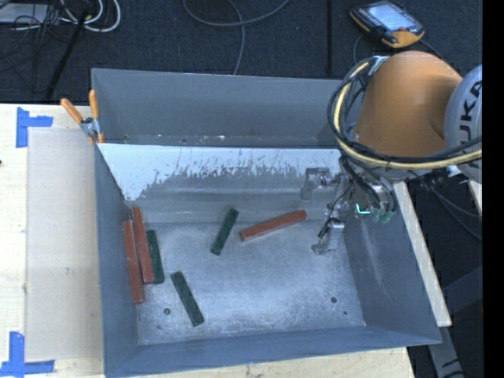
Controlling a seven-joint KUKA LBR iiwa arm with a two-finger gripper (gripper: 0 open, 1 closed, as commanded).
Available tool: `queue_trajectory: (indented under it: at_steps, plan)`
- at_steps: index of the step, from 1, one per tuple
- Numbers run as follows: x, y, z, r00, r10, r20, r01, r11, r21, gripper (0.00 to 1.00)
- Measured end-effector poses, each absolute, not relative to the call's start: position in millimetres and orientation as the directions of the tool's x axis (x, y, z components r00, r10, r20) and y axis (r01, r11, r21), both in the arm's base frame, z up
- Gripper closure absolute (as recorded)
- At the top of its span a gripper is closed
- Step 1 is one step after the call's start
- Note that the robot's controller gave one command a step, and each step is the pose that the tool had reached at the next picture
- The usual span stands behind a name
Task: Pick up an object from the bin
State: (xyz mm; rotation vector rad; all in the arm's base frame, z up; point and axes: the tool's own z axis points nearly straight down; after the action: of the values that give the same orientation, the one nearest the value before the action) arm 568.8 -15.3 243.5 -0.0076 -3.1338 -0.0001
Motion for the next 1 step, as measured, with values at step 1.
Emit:
queue_trajectory:
  at_steps: [1]
  plan:
    - [570.1, -15.3, 247.2, -1.000, 0.005, 0.000, 0.005, 1.000, 0.000, 0.00]
